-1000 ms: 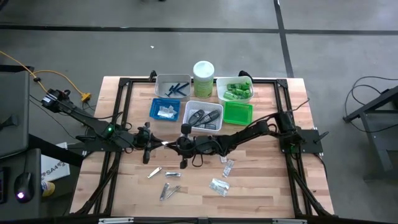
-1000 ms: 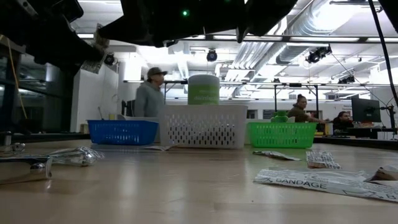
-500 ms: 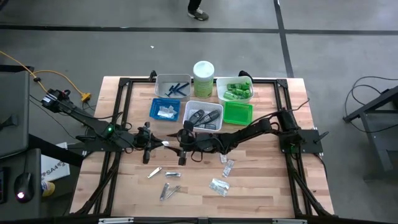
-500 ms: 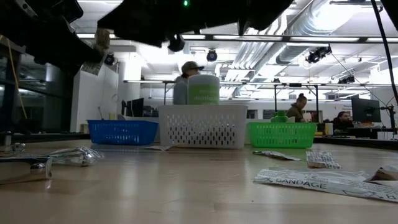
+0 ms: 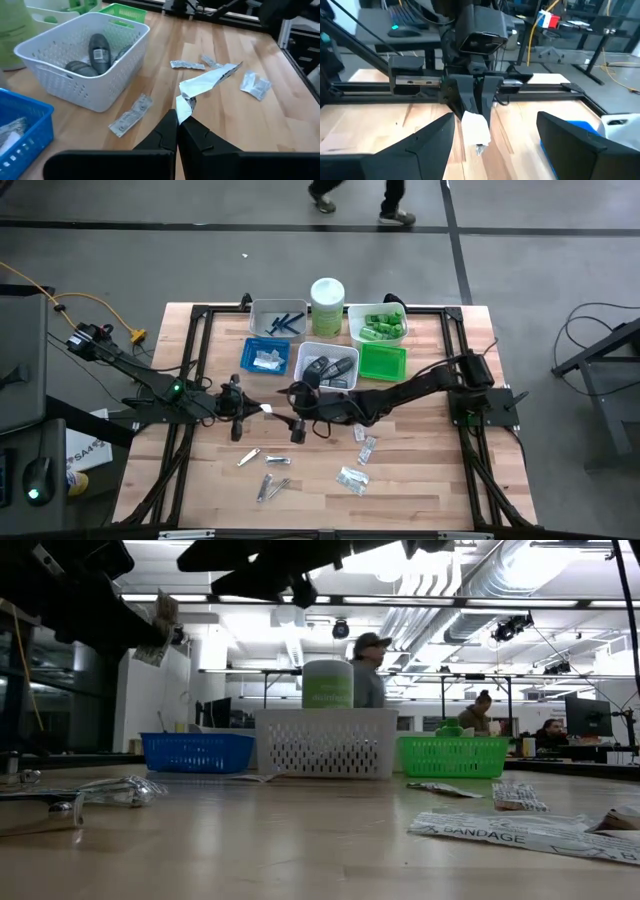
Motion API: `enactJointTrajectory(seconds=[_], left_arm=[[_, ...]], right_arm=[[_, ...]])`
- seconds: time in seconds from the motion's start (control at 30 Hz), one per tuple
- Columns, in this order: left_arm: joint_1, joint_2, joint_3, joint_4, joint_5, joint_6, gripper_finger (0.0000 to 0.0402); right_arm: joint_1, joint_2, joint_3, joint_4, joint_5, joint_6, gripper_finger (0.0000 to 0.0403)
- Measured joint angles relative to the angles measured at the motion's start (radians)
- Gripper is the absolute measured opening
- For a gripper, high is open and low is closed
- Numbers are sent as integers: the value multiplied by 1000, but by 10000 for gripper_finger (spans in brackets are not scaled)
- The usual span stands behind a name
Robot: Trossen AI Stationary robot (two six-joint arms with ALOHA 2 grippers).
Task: Pick & Place Travel size toiletries
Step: Put the white bandage into the blue bin
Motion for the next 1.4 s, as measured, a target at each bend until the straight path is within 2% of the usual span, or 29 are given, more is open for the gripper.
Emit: enactJointTrajectory(seconds=[0.13, 0.27, 0.43, 0.6, 0.83, 1.03, 1.23, 1.4], left_arm=[[5, 0, 0, -4, -56, 33, 0], [77, -2, 9, -41, -46, 69, 0], [219, -5, 76, -205, 11, 100, 0], [389, -3, 115, -326, 61, 181, 0], [634, 36, 115, -339, 148, 291, 0], [788, 153, 115, -284, 238, 352, 0], [878, 313, 161, -263, 256, 390, 2], [897, 415, 212, -279, 256, 397, 40]], right_arm=[[5, -34, 0, -91, 57, 58, 275], [11, -76, 0, -187, 127, 110, 275], [18, -110, 0, -309, 151, 168, 275], [25, -114, 0, -351, 153, 167, 275], [21, -114, 0, -391, 156, 169, 275], [22, -114, 0, -405, 202, 169, 275], [22, -114, 0, -421, 211, 169, 275], [24, -118, 0, -443, 212, 185, 275]])
